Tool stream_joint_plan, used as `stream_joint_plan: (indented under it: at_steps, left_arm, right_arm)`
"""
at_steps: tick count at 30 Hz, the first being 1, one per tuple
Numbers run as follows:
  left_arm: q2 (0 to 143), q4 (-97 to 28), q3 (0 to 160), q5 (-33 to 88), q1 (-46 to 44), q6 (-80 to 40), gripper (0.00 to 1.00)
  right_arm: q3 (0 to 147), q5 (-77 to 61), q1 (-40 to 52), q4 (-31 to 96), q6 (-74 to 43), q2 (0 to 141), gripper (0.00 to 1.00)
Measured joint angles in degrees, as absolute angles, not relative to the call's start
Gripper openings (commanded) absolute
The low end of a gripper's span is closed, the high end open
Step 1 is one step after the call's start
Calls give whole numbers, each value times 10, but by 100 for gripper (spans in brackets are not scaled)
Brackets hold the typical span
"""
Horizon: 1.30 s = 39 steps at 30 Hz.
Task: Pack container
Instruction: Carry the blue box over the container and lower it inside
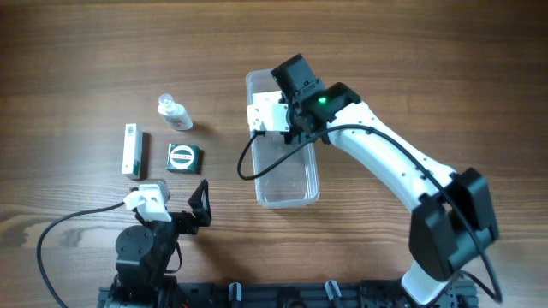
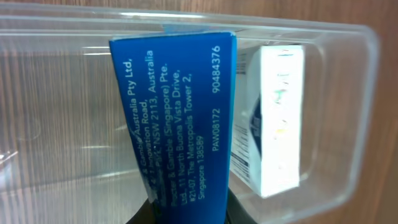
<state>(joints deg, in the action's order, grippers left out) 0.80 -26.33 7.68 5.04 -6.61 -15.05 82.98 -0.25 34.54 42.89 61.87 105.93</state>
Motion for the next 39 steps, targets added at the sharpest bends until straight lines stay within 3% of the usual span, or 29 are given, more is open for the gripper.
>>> stream_joint_plan:
  at_steps: [2,3,5,6,9,15,20,27,29,30,31,33,39]
  left_arm:
    - [8,-263,77,51,-66,-150,100]
    - [8,-263,77,50,-66,-150,100]
    - [8,-263,77,50,-66,-150,100]
    - [8,-263,77,51,-66,-150,100]
    - [8,-263,77,51,-66,-150,100]
    - [8,-263,77,51,-66,-150,100]
    - [8,-263,77,51,-66,-150,100]
    - [8,-263,77,51,-66,-150,100]
    - [8,-263,77,51,-66,-150,100]
    - [8,-263,77,51,-66,-150,100]
    - [8,-263,77,51,-66,-150,100]
    - [8,-263,77,51,-66,-150,100]
    - [8,-263,77,51,-66,-150,100]
  right_arm:
    - [830,-3,345,427,619,1086,11]
    - [830,-2,345,427,619,1098,20]
    - [830,1,345,427,619,1116,28]
    - [830,7,345,423,622,1123,38]
    - [829,32,345,398,622,1125,52]
    - [831,78,345,365,592,1125,67]
    - [855,106,345,350,557,1125,73]
    - [865,105,350,381,532,1125,67]
    - [865,93,355,402,526,1125,49]
    - [865,81,358,410,521,1125,33]
    - [865,74,359,412,523,1125,9]
    - [864,35,363,411,513,1125,4]
    - [837,6,363,399,490,1125,4]
